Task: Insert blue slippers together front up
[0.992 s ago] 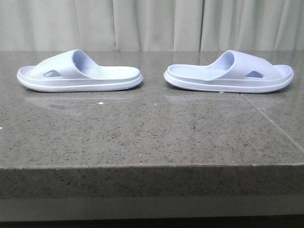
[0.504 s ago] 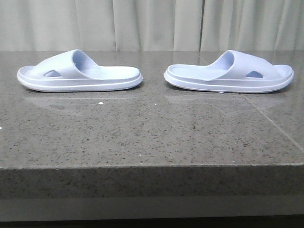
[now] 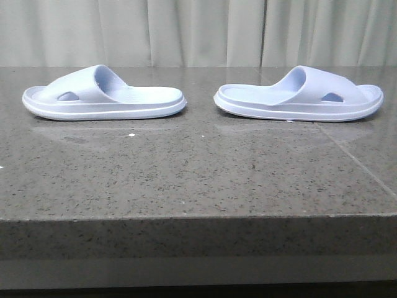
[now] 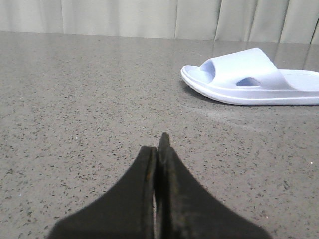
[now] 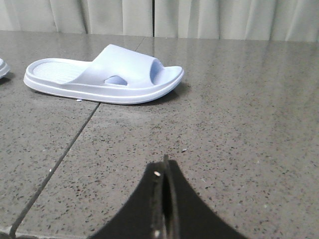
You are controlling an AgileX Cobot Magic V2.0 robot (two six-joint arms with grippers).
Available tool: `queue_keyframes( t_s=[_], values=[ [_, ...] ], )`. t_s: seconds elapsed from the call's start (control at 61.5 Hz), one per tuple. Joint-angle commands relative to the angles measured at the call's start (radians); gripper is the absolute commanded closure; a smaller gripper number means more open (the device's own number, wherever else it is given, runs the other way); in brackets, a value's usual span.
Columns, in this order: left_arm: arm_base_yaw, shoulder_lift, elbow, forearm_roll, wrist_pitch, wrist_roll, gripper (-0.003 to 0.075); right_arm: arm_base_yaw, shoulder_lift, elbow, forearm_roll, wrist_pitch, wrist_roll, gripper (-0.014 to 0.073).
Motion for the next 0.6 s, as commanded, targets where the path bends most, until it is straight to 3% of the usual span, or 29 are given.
queue_keyframes(
  t_s=[0.0,0.439,0.586],
  values=[
    [-0.007,-0.022,0.022,-0.007,-0.085,-0.007,0.0739,0.002,-0.014,-0.001,0.002,-0.076,-0.002,0.0653],
    [-0.007,-0.022,0.022,-0.007,-0.089,-0.007,0.0739,0.002,-0.014,-0.001,0.002,-0.077,-0.002,0.0653],
    [-0.007,-0.022,0.007,-0.007,-0.186,-0.007,0.0739,0.002,-0.014,-0.011,0.002,-0.087,-0.002,0.0653]
  ],
)
